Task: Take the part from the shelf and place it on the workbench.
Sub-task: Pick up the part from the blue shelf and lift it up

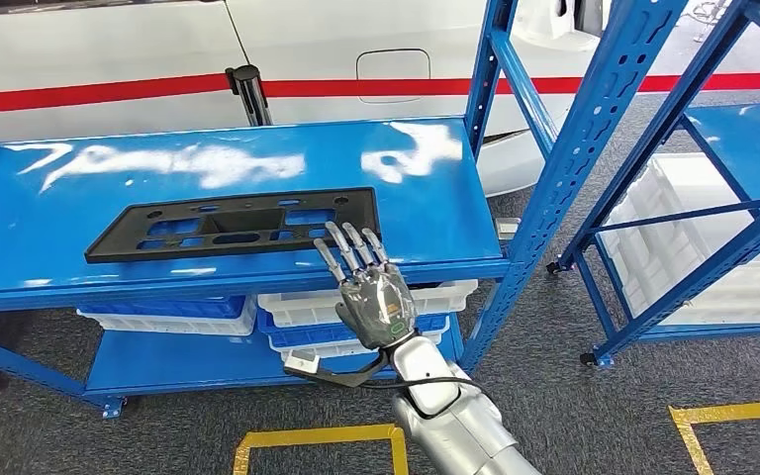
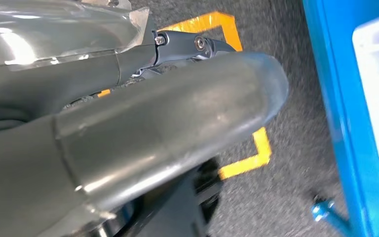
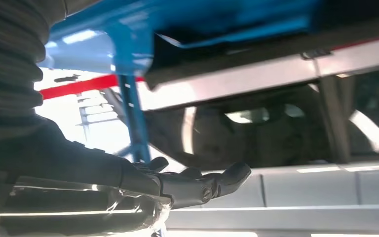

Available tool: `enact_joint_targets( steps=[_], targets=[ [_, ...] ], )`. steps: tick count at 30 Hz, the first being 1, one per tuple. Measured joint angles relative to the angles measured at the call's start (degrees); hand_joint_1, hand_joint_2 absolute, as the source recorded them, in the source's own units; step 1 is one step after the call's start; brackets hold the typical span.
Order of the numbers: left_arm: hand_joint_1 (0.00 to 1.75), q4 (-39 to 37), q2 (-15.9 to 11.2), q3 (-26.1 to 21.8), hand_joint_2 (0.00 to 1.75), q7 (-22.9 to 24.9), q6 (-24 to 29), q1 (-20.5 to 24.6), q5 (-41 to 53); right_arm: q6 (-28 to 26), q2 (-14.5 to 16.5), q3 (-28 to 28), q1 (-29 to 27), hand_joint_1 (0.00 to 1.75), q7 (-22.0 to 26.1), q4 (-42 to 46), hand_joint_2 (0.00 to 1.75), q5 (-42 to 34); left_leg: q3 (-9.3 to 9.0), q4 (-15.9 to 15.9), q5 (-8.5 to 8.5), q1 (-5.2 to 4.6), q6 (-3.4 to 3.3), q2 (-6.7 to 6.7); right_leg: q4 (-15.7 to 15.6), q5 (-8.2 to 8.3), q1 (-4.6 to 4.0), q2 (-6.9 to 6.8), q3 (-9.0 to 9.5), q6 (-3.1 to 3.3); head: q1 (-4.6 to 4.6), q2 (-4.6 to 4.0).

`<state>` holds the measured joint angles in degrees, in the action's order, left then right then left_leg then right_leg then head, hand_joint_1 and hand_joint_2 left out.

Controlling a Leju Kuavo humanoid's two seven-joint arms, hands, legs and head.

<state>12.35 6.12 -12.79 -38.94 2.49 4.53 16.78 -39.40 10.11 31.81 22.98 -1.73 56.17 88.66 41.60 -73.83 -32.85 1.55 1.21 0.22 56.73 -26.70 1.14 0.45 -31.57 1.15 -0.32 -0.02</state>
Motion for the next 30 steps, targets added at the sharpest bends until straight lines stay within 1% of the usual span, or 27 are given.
enact_joint_targets(
  steps=[1, 2, 3, 4, 5, 6, 7, 8, 9, 10, 11, 12, 14, 19, 24, 28, 30],
  targets=[
    [0.0, 0.0, 0.0, 0.6, 0.0, 0.6, -0.3, 0.2, 0.7, 0.0, -0.9, -0.5, -0.6, 0.0, -0.7, 0.4, 1.75, 0.4, -0.04, 1.3, 1.73, 0.32, 0.25, -0.1, 0.0, -0.31, 0.14, 0.03, 0.37, -0.25, -0.02, 0.0],
    [0.0, 0.0, 0.0, 1.1, 0.0, 1.2, -0.5, 0.5, 1.3, 0.0, -1.6, -1.0, -1.1, 0.0, -1.2, 0.8, 1.75, 0.7, -1.16, 4.6, 4.27, 0.61, 0.48, -0.22, 0.0, -0.67, 0.31, 0.07, 0.82, -0.6, -0.02, 0.0],
    [0.0, 0.0, 0.0, 1.6, 0.0, 1.8, -0.8, 0.8, 1.7, 0.0, -2.3, -1.3, -1.2, 0.0, -1.7, 1.2, 1.75, 0.9, -2.81, 8.6, 6.54, 0.84, 0.69, -0.31, 0.0, -1.02, 0.41, 0.13, 1.25, -0.98, -0.13, 0.0],
    [0.0, 0.0, 0.1, 2.1, 0.0, 2.3, -1.0, 1.3, 2.1, 0.0, -2.8, -1.5, -1.2, 0.0, -2.2, 1.5, 1.75, 1.0, -4.46, 12.3, 8.01, 0.85, 0.71, -0.31, 0.1, -1.36, 0.33, 0.22, 1.54, -1.42, -0.26, 0.0],
    [0.0, 0.0, 0.1, 2.5, 0.0, 2.7, -1.2, 1.8, 2.3, 0.0, -3.2, -1.6, -0.9, 0.0, -2.6, 1.7, 1.75, 1.1, -5.61, 14.6, 8.68, 0.75, 0.55, -0.34, 0.1, -1.59, 0.22, 0.3, 1.68, -1.85, -0.36, 0.0],
    [0.0, 0.0, 0.1, 2.8, 0.0, 3.0, -1.3, 2.2, 2.4, 0.0, -3.6, -1.6, -0.6, 0.0, -3.1, 1.8, 1.75, 1.2, -6.15, 15.6, 8.55, 0.52, 0.2, -0.32, 0.0, -1.73, 0.08, 0.35, 1.7, -2.27, -0.43, 0.0],
    [0.0, 0.0, 0.1, 3.0, 0.0, 3.1, -1.3, 2.5, 2.4, -0.1, -3.8, -1.5, -0.2, 0.0, -3.5, 1.9, 1.75, 1.2, -6.34, 15.8, 8.29, 0.17, -0.33, -0.27, -0.1, -1.79, 0.03, 0.36, 1.7, -2.69, -0.43, 0.0],
    [0.0, 0.0, 0.2, 3.1, 0.0, 3.2, -1.3, 2.7, 2.4, -0.1, -4.0, -1.3, 0.3, 0.0, -3.8, 1.9, 1.75, 1.2, -6.47, 15.9, 8.34, 0.05, -0.9, -0.28, -0.2, -1.88, 0.05, 0.29, 1.65, -3.13, -0.36, 0.0],
    [0.0, 0.0, 0.2, 3.4, 0.0, 3.2, -1.3, 2.8, 2.5, -0.1, -4.1, -1.1, 0.8, 0.0, -4.0, 1.8, 1.75, 1.2, -6.64, 16.1, 8.38, -0.21, -1.28, -0.25, -0.1, -1.91, 0.06, 0.18, 1.76, -3.47, -0.32, 0.0],
    [0.0, 0.0, 0.2, 3.6, 0.0, 3.2, -1.2, 2.9, 2.5, -0.1, -4.2, -0.9, 1.5, 0.0, -4.1, 1.7, 1.75, 1.2, -6.87, 16.3, 8.43, -0.45, -1.56, -0.19, -0.1, -1.82, 0.05, 0.06, 1.89, -3.69, -0.29, 0.0],
    [0.0, 0.0, 0.3, 3.8, 0.0, 3.1, -1.1, 3.1, 2.6, -0.1, -4.3, -0.5, 2.4, 0.0, -4.2, 1.3, 1.75, 1.2, -7.05, 16.4, 8.5, -0.68, -1.71, -0.12, -0.1, -1.77, 0.04, -0.05, 2.03, -3.73, -0.27, 0.0],
    [0.0, 0.1, 0.3, 3.9, 0.0, 3.0, -1.1, 3.3, 2.6, -0.1, -4.4, -0.2, 3.2, 0.0, -4.2, 0.9, 1.75, 1.2, -7.06, 16.3, 8.46, -1.04, -1.68, -0.05, -0.2, -1.67, 0.14, -0.14, 2.32, -3.6, -0.25, 0.0],
    [0.0, 0.1, 0.2, 4.1, 0.0, 3.0, -1.0, 3.6, 2.7, -0.2, -4.3, 0.4, 4.9, 0.0, -4.0, -0.2, 1.75, 1.2, -6.97, 16.3, 8.38, -1.35, -1.81, 0.07, -0.9, -1.74, 0.3, -0.24, 2.62, -3.45, -0.23, 0.0],
    [0.0, 0.1, 0.3, 4.4, 0.0, 2.9, -1.0, 3.9, 3.1, -0.2, -3.2, 1.5, 7.7, 0.0, -2.9, -3.2, 1.75, 1.1, -6.96, 16.3, 8.21, -1.49, -2.26, 0.08, -1.5, -1.77, 0.42, -0.3, 2.79, -3.5, -0.15, 0.01],
    [0.0, 0.1, 0.3, 4.5, 0.0, 3.0, -1.0, 4.3, 3.1, -0.2, -1.2, 2.6, 10.0, 0.0, -2.1, -6.5, 1.75, 0.7, -7.05, 16.3, 8.19, -1.56, -2.4, 0.07, -1.6, -1.71, 0.5, -0.32, 2.58, -3.71, -0.19, 0.01],
    [0.0, 0.1, 0.3, 4.5, 0.0, 2.9, -1.0, 4.3, 2.9, -0.2, -0.1, 3.3, 10.9, 0.0, -1.9, -9.0, 1.75, 0.7, -7.05, 16.3, 8.24, -1.52, -2.47, 0.05, -1.6, -1.66, 0.47, -0.33, 2.84, -4.15, -0.2, 0.0],
    [0.0, 0.1, 0.3, 4.5, 0.0, 2.9, -1.0, 4.3, 2.9, -0.2, 0.2, 3.6, 11.1, 0.0, -1.8, -9.7, 1.75, 0.7, -7.04, 16.3, 8.27, -1.46, -2.51, 0.04, -1.5, -1.63, 0.44, -0.33, 2.89, -4.19, -0.2, 0.01]
  ],
)
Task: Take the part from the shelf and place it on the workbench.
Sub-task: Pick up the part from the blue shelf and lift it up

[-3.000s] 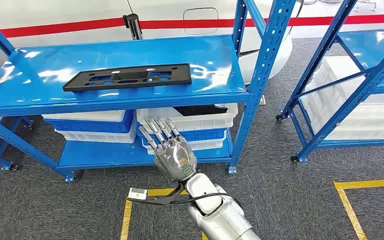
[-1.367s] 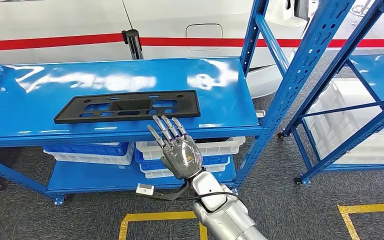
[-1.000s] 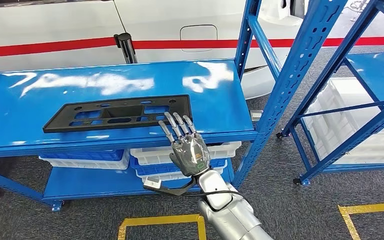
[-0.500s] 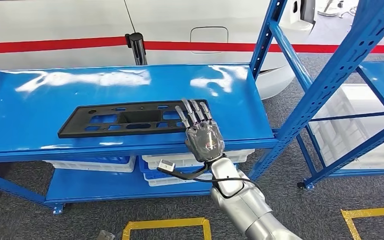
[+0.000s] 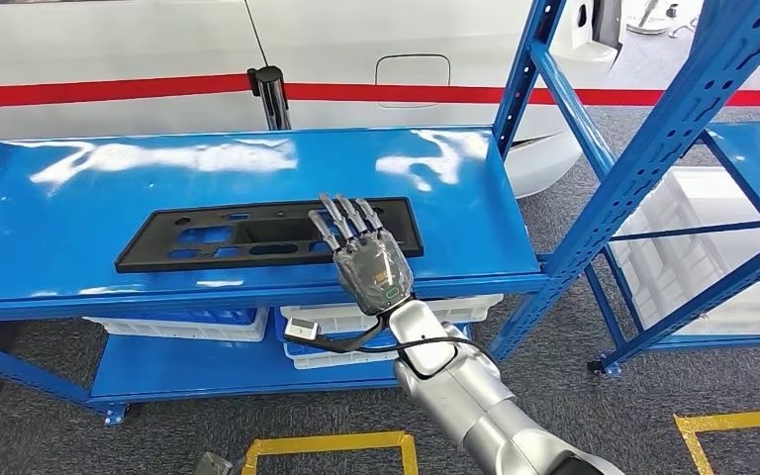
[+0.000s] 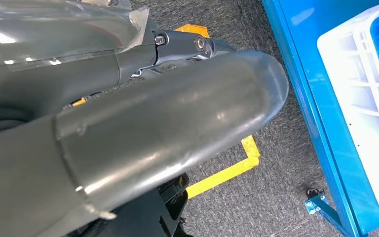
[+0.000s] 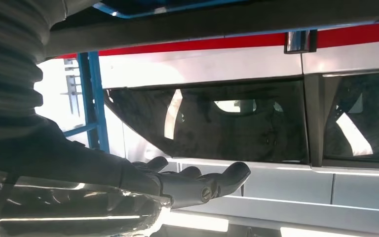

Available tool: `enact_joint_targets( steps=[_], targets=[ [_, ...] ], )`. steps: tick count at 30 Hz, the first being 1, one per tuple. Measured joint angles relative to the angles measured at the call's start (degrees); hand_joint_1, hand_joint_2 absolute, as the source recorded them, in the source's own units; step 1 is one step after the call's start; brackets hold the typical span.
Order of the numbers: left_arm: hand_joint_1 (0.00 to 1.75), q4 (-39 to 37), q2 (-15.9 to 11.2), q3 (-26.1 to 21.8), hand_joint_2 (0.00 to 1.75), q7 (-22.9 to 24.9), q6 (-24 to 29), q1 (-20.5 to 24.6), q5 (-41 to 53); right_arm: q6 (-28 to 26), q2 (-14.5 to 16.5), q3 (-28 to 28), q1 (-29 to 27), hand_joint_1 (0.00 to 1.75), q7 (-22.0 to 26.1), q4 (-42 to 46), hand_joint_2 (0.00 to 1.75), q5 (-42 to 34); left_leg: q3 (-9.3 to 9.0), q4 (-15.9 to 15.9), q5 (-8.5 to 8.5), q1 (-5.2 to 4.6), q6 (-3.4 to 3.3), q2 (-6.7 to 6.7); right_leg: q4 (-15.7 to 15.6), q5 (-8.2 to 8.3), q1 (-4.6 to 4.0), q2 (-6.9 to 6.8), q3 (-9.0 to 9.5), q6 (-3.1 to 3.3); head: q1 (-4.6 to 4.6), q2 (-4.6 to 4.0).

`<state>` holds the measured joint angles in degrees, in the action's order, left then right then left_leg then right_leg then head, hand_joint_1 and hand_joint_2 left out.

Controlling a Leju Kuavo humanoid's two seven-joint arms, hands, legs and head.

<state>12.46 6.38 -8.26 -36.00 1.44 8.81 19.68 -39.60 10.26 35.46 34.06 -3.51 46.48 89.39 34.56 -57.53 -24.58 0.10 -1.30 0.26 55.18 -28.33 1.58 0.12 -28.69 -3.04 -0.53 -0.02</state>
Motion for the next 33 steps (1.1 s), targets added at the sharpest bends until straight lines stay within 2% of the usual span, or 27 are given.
enact_joint_targets(
  steps=[7, 13, 20, 33],
  targets=[
    [0.0, 0.0, 0.0, 0.0, 0.0, 0.0, 0.2, 0.0, -0.5, 0.0, 0.6, 0.7, 0.9, 0.0, 0.4, -2.5, 1.75, -1.1, 0.01, 0.0, -0.01, 0.17, 0.02, -0.03, 0.0, -0.02, -0.24, 0.0, -0.01, 0.02, 0.0, -0.01],
    [0.0, 0.0, 0.0, -0.1, 0.0, -0.2, 0.4, 0.0, -0.8, 0.0, 2.3, 2.3, 2.6, 0.0, -0.4, -7.8, 1.75, -1.4, 0.01, 0.0, -0.01, 0.23, 0.02, -0.04, 0.0, -0.02, -0.29, 0.0, -0.01, 0.03, 0.02, -0.01],
    [0.0, 0.0, 0.0, 0.0, 0.0, -0.5, 0.2, 0.0, -0.9, -0.3, 3.8, 2.8, 5.6, 0.0, -5.5, -14.1, 1.75, 0.3, -0.02, 0.0, -0.01, 0.23, 0.02, -0.04, 0.0, -0.03, -0.28, 0.0, -0.22, 0.04, 0.01, 0.0],
    [0.0, 0.0, 0.3, 0.8, 0.0, 0.5, -0.8, 0.5, -0.4, -0.4, 2.6, 3.3, 9.3, 0.0, -13.1, -19.5, 1.75, 0.4, -0.13, 0.0, -0.02, 0.23, 0.02, -0.05, 0.0, -0.05, -0.28, 0.01, -0.36, 0.05, 0.0, 0.0]
  ],
)
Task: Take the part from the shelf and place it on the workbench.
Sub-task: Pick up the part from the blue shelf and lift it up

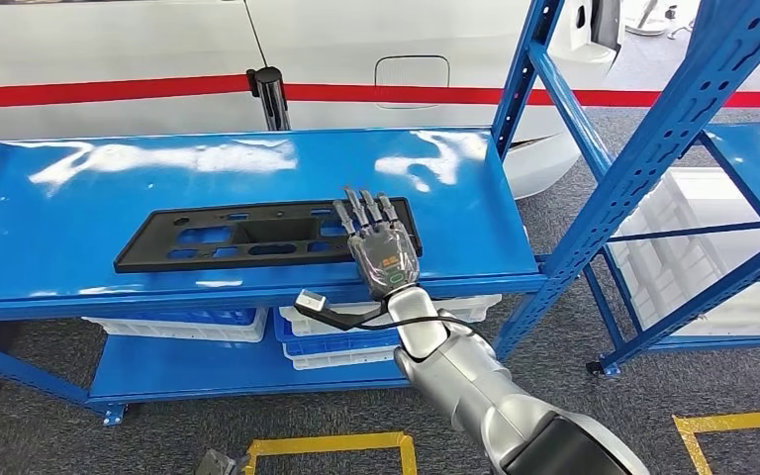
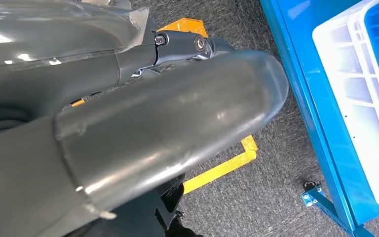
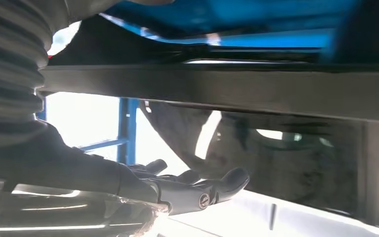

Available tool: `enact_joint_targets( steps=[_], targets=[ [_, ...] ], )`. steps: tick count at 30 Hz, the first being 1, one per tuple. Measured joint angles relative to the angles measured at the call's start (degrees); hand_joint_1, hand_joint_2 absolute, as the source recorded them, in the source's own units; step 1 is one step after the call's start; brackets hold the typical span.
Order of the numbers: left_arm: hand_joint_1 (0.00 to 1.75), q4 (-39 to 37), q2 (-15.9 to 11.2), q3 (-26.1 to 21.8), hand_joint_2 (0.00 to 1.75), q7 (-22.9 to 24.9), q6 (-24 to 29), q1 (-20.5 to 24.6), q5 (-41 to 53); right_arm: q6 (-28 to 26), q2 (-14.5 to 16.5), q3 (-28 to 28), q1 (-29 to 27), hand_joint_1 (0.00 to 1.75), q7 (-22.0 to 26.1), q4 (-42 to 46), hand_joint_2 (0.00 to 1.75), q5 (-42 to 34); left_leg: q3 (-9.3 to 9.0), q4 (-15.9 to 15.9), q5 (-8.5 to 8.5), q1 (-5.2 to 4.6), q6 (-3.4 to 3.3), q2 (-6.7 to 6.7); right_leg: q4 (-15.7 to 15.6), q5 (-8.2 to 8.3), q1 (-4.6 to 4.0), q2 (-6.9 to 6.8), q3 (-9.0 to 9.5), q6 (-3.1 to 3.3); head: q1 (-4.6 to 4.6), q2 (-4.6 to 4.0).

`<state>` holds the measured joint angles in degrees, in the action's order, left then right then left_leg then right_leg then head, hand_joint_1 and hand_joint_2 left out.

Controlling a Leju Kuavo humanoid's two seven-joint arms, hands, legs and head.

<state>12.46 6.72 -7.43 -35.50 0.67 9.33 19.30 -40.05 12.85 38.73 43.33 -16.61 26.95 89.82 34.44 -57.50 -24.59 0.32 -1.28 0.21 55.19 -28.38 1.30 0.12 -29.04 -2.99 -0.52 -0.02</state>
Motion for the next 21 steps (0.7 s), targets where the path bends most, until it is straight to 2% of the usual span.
enact_joint_targets(
  steps=[7, 8, 11, 12, 16, 21],
  targets=[
    [0.0, 0.0, 0.1, 0.0, 0.0, 0.0, 0.0, 0.6, 0.0, 1.4, -0.6, 0.0, 2.3, 0.0, -2.7, -4.1, 1.75, 0.0, -0.08, 0.0, 0.0, 0.0, 0.0, -0.01, 0.0, 0.0, 0.0, 0.0, 0.04, 0.0, 0.01, 0.01],
    [0.0, 0.0, 0.1, 0.0, 0.0, 0.0, 0.0, 0.6, 0.0, 1.4, -0.6, 0.1, 2.4, 0.21, -2.8, -4.4, 1.75, 0.1, -0.09, 0.0, 0.0, 0.0, 0.0, -0.01, 0.0, 0.0, 0.0, 0.0, 0.04, 0.0, 0.01, 0.01],
    [0.0, 0.0, 0.1, 0.0, 0.0, 0.0, 0.0, 0.7, 0.0, 2.2, -0.7, 0.2, 2.7, 1.4, -3.3, -5.1, 1.75, 0.0, -0.13, 0.0, 0.0, 0.0, 0.0, -0.01, 0.0, -0.01, 0.0, 0.0, 0.05, 0.0, 0.01, 0.0],
    [0.0, 0.0, 0.1, 0.0, 0.0, 0.0, 0.0, 0.7, -0.1, 2.6, -0.7, 0.2, 2.7, 1.6, -3.4, -5.3, 1.75, 0.0, -0.13, 0.0, 0.0, 0.0, 0.0, -0.01, 0.0, -0.01, 0.0, 0.0, 0.06, 0.0, 0.01, 0.0],
    [0.0, 0.0, 0.1, 0.0, 0.0, 0.0, 0.1, 0.7, -0.2, 3.3, -0.7, 0.2, 2.6, 1.71, -3.9, -6.0, 1.75, 0.1, -0.15, 0.0, 0.0, 0.0, 0.0, -0.01, 0.0, 0.0, 0.0, 0.0, 0.06, 0.0, 0.01, 0.0],
    [0.0, 0.0, 0.1, 0.0, 0.0, -0.2, 0.1, 0.7, -0.3, 2.2, -0.7, 0.1, 2.1, 1.72, -3.6, -6.5, 1.75, 0.1, -0.14, 0.0, 0.0, 0.0, 0.0, -0.01, 0.0, 0.0, 0.0, 0.0, 0.08, 0.0, 0.01, 0.0]
  ],
)
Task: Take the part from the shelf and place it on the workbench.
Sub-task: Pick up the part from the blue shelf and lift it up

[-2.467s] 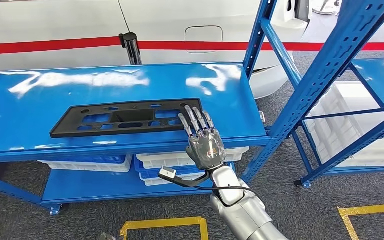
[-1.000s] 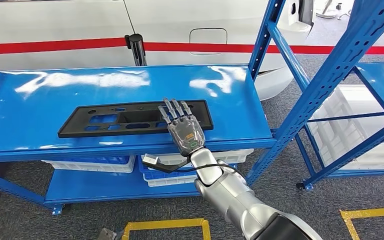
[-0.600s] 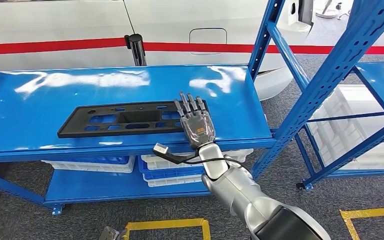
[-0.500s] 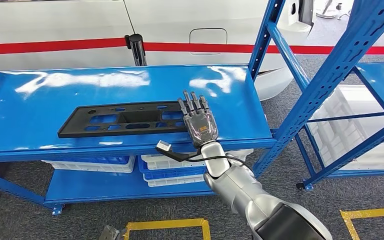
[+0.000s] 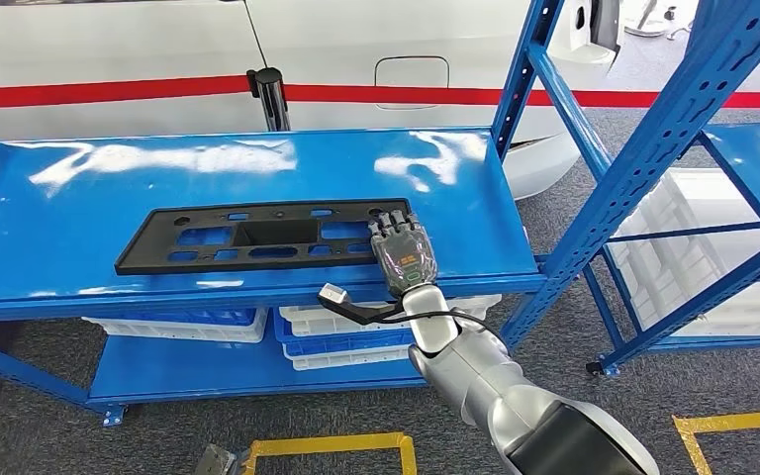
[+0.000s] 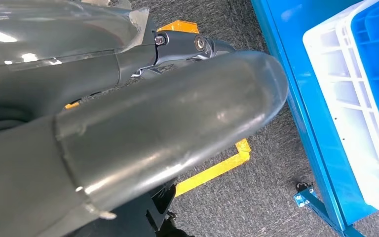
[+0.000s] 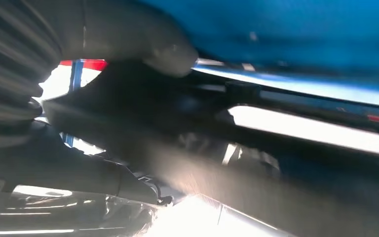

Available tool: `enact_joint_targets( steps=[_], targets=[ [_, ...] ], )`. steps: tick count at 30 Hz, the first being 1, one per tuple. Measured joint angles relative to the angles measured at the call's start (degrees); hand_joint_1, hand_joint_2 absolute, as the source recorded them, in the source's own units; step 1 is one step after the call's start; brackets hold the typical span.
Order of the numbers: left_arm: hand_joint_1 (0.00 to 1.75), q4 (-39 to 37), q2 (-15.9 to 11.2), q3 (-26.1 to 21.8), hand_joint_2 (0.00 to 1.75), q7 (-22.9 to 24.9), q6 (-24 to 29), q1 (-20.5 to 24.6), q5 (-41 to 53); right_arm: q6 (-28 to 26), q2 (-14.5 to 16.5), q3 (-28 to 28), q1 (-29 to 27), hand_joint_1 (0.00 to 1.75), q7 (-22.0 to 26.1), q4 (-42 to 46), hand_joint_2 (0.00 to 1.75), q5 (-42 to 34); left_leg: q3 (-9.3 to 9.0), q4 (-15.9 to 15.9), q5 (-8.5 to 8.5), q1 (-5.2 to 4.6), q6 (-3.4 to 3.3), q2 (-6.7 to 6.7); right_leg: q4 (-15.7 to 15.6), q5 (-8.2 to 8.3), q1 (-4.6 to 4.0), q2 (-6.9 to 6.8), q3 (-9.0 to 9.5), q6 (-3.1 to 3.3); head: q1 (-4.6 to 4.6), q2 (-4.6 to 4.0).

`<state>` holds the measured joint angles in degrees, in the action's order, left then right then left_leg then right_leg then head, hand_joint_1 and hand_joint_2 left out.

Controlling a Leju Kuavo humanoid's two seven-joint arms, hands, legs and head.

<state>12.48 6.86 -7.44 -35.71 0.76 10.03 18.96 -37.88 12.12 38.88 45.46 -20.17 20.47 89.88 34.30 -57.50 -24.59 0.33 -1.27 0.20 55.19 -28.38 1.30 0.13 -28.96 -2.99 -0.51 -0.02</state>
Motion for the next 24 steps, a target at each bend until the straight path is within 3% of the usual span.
enact_joint_targets(
  steps=[8, 16, 24],
  targets=[
    [0.0, 0.0, 0.1, 0.0, 0.0, 0.0, 0.0, 0.0, 0.1, -2.2, -0.5, 0.0, -0.4, 1.75, -0.3, 1.1, 1.75, 0.0, 0.0, 0.0, -0.01, 0.0, 0.01, 0.01, 0.0, -0.01, 0.0, -0.01, -0.02, 0.01, 0.0, 0.0],
    [0.0, 0.0, 0.2, 0.0, 0.0, 0.0, 0.2, 0.0, 0.0, -2.2, -3.0, -0.1, -4.2, 1.75, -0.8, 9.8, 1.75, 0.0, 0.06, 0.0, 0.0, 0.0, 0.01, 0.01, 0.0, 0.01, 0.0, 0.0, 0.18, -0.01, 0.0, 0.01],
    [0.0, 0.0, 0.3, 0.0, 0.0, -0.2, 0.8, 0.0, -0.3, -2.2, -3.3, -7.6, -8.7, 1.75, 9.0, 19.9, 1.75, -3.0, 0.28, 0.0, 0.01, 0.01, 0.0, 0.03, 0.0, 0.03, -0.02, -0.03, 0.28, -0.03, -0.01, 0.0]
  ],
)
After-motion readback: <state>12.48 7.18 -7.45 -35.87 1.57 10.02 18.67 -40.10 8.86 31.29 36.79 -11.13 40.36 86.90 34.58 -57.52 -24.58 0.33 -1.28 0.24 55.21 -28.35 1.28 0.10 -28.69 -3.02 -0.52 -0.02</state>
